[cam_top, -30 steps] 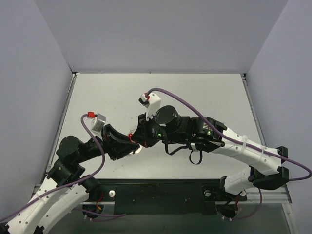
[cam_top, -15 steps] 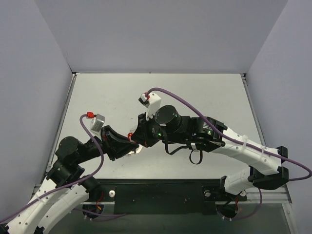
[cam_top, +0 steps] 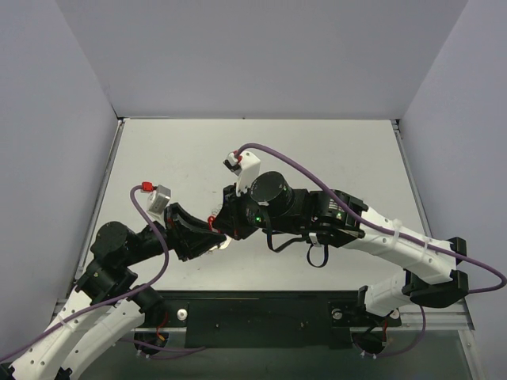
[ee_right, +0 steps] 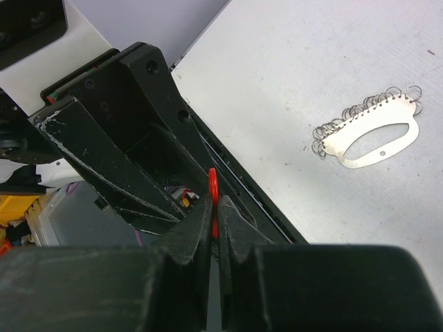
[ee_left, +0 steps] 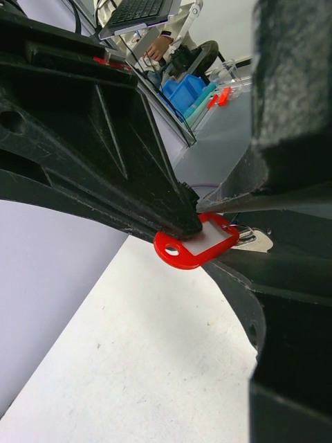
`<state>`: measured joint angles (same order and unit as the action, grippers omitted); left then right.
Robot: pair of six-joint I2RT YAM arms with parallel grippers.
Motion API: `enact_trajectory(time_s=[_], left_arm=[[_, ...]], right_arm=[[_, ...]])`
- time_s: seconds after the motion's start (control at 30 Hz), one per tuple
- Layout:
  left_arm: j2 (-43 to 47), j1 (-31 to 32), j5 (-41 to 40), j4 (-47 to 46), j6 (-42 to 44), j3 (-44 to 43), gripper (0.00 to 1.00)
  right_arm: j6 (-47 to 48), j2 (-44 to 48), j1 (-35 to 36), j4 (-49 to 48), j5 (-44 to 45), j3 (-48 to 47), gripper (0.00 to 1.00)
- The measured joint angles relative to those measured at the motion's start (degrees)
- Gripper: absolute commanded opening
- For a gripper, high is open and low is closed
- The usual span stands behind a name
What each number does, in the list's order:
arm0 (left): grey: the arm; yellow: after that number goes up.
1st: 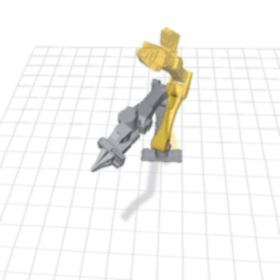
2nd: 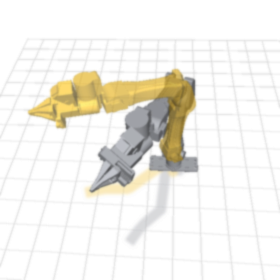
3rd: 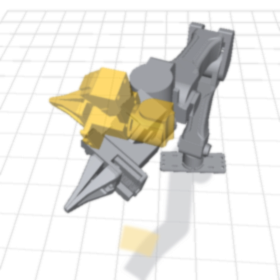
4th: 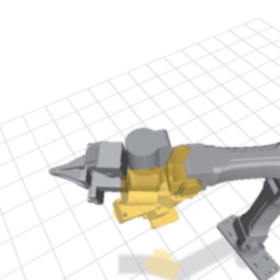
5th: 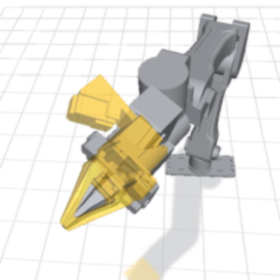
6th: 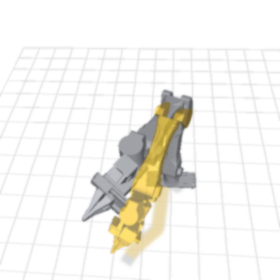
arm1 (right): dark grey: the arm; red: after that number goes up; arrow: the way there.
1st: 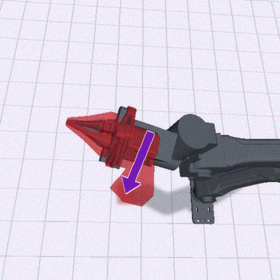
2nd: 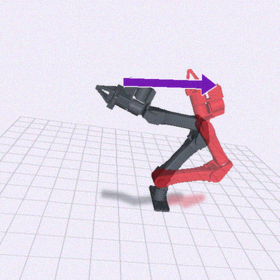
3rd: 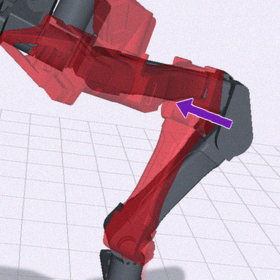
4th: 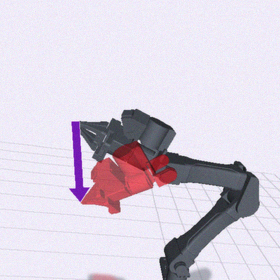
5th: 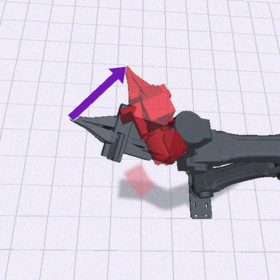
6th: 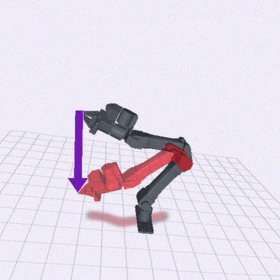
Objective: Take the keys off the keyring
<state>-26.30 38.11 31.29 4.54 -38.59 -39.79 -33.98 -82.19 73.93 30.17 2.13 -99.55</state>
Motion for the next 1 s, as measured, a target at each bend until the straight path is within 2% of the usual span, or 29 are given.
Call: enact_trajectory(time_s=[0.17, 0.33, 0.47, 0.6, 0.63, 0.77, 0.87, 0.93, 1.0], left_arm=[[0.00, -0.02, -0.44, 0.00, 0.02, 0.00, 0.41], [0.00, 0.00, -0.59, 0.24, 0.02, 0.00, 0.36], [0.02, 0.00, -0.66, 0.31, -0.17, -0.02, 0.26], [0.07, -0.02, -0.81, 0.52, -0.39, -0.31, 0.08], [0.13, -0.02, -0.83, 0.63, -0.33, -0.42, 0.00], [0.28, -0.02, -0.85, 1.09, -0.72, -0.57, 0.00], [0.37, -0.02, -0.83, 1.29, -0.85, -0.59, 0.00], [0.46, 0.00, -0.83, 1.46, -0.85, -0.59, 0.00], [0.48, 0.09, -0.76, 1.64, -1.09, -0.59, 0.00]], right_arm=[[-0.04, -0.33, 0.13, 0.00, -0.42, 0.00, 0.00], [0.28, -0.76, 0.39, 0.02, -0.68, 0.00, 0.00], [1.38, -0.76, 0.37, -0.11, -0.63, 0.00, 0.00], [2.54, -0.70, 0.35, -0.39, -0.26, 0.00, 0.00], [2.69, -0.66, 0.35, -0.48, -0.17, 0.00, 0.00], [3.04, -0.52, 0.37, -0.59, -0.50, 0.00, 0.01], [3.02, -0.52, 0.35, -0.61, -0.66, 0.00, 0.22], [2.73, -0.52, 0.35, -0.83, -0.68, 0.00, 0.52], [2.29, -0.52, 0.31, -1.88, -0.98, 0.00, 0.62]])
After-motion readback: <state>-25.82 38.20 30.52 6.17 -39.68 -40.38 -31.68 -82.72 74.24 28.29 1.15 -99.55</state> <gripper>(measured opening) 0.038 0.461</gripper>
